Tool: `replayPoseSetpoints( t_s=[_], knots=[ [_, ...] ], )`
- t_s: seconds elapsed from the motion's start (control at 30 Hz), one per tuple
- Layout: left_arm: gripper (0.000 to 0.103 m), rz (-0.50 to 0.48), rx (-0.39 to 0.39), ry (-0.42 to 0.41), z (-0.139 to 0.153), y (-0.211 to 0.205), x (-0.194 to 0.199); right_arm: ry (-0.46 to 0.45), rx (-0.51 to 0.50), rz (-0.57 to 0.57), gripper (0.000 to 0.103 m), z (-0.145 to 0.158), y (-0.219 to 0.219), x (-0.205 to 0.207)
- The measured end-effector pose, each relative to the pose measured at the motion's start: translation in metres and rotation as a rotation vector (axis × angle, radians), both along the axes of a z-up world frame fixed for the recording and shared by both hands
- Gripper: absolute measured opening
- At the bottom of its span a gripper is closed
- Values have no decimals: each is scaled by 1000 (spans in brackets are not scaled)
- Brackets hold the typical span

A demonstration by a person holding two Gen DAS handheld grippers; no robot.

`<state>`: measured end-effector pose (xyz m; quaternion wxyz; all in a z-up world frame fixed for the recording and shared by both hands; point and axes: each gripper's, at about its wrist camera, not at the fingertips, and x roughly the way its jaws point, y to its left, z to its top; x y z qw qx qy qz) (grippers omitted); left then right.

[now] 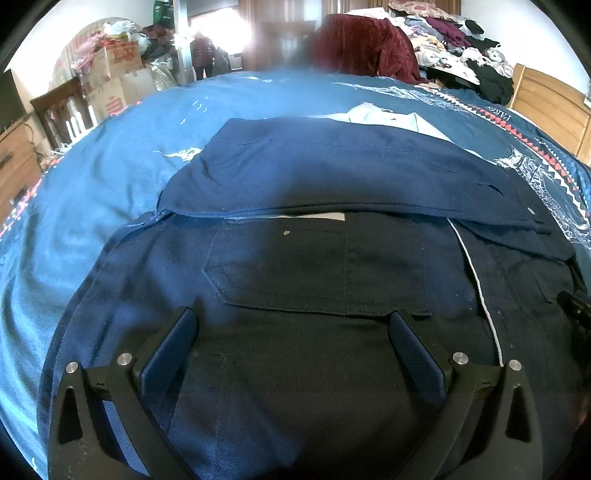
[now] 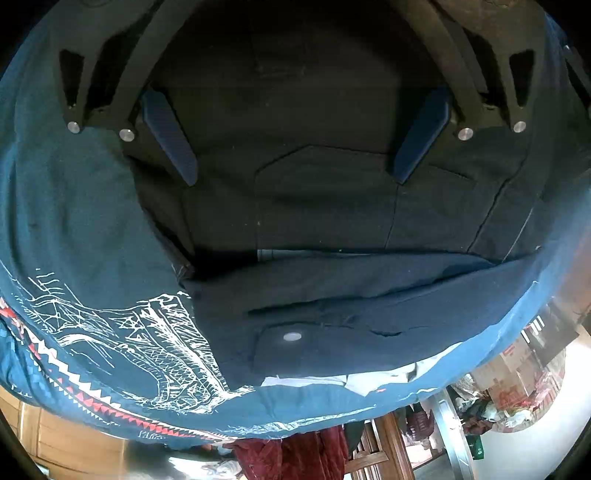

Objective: Fold large clothes

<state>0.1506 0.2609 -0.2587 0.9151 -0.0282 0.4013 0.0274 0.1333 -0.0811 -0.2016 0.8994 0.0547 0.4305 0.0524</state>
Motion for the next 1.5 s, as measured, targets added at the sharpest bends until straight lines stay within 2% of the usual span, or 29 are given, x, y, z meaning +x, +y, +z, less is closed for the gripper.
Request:
replayPoseSetpoints(
  t_s=[1.5],
  knots=[
    [103,-1,9,3,0,0,1,-4,23,11,103,-2,1,4]
  ],
)
